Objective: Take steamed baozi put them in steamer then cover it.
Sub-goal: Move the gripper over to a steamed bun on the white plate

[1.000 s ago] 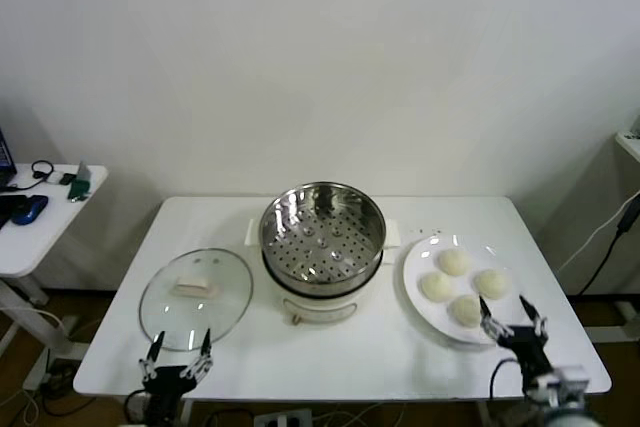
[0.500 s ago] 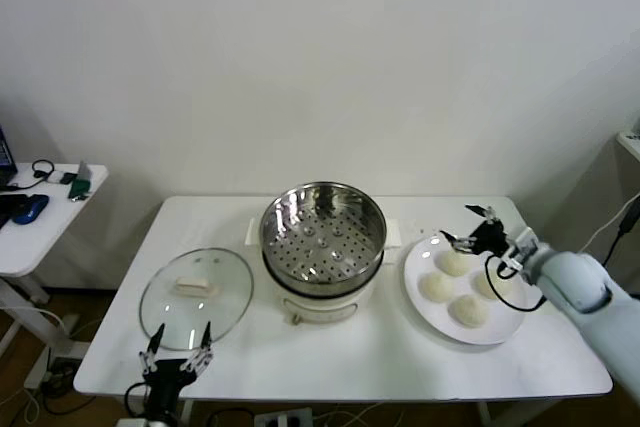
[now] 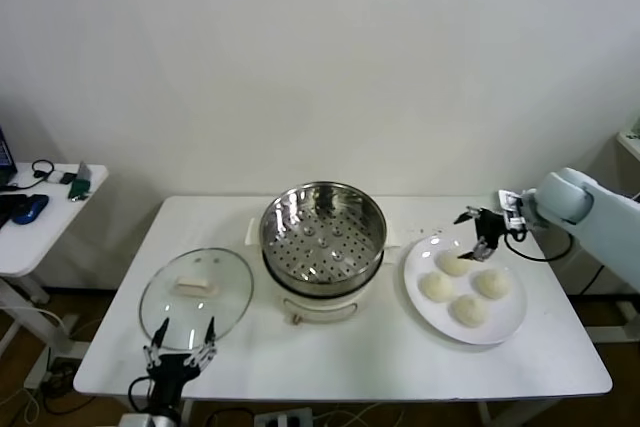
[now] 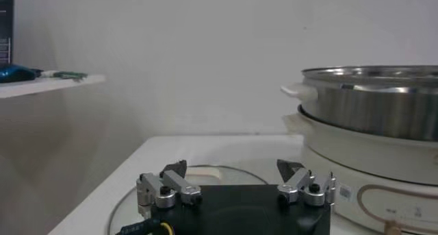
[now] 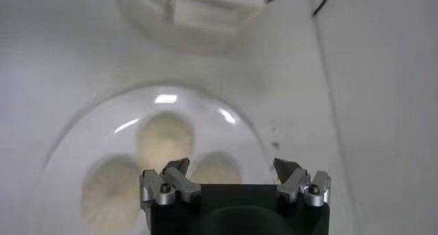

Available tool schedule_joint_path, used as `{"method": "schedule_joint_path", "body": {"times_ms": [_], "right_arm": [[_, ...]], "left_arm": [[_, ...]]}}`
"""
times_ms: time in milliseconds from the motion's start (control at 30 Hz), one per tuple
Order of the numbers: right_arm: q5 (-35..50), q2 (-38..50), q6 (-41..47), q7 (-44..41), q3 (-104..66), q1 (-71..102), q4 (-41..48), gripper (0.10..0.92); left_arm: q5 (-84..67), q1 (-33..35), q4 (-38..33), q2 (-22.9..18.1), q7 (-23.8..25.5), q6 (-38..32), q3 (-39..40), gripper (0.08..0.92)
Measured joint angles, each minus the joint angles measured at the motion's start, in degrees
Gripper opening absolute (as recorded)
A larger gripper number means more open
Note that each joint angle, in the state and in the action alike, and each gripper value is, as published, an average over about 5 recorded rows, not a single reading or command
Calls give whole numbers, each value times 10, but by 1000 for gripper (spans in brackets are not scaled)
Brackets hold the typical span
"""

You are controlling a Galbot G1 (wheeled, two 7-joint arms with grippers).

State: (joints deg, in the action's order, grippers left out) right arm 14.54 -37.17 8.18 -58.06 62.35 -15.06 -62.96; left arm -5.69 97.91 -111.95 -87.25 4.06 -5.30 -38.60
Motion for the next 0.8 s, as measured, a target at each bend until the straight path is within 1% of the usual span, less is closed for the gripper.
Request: {"method": "schedule_joint_path", "body": {"times_ms": [167,433,800], "right_arm": [[-7,-45,7,-12,32,-16,54,823],[-37,-114,12,-25,32,0,132,823],[-82,-169,4,-40,-3,45,208,823]], "left_arm": [[1,-2,-3,0,3,1,0,823],[2,-1,-2,1,5,1,-1,823],[4,2,4,1,6,-1,0,823]]}}
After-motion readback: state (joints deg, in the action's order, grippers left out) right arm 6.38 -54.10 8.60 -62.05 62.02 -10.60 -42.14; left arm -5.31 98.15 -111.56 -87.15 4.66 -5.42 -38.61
